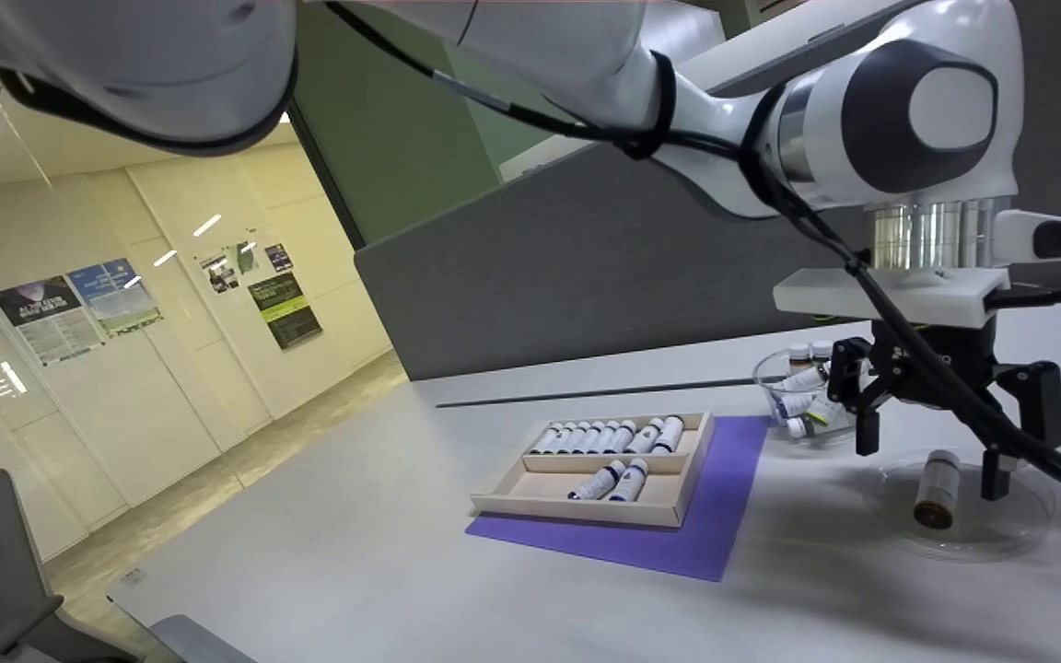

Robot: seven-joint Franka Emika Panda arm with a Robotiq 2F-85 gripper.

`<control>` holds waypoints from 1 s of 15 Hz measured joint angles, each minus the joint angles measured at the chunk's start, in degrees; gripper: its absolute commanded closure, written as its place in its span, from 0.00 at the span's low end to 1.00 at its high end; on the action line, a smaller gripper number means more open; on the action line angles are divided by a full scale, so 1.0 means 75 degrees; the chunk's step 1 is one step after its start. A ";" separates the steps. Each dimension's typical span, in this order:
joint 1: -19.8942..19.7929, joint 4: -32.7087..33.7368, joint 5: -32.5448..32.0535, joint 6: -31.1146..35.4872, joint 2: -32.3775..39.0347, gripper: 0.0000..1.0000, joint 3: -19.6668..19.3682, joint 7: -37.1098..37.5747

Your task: Pick up the bottle from the table and put it in the lower compartment of the tray

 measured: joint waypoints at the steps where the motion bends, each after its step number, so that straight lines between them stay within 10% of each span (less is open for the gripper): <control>1: 0.0004 0.0007 0.0000 0.0001 0.0039 0.34 0.0029 -0.0029; 10: 0.0031 0.0102 0.0000 -0.0085 0.0151 1.00 0.0124 -0.0174; 15: 0.0047 0.0276 0.0003 -0.1275 -0.0085 0.95 0.0276 -0.0473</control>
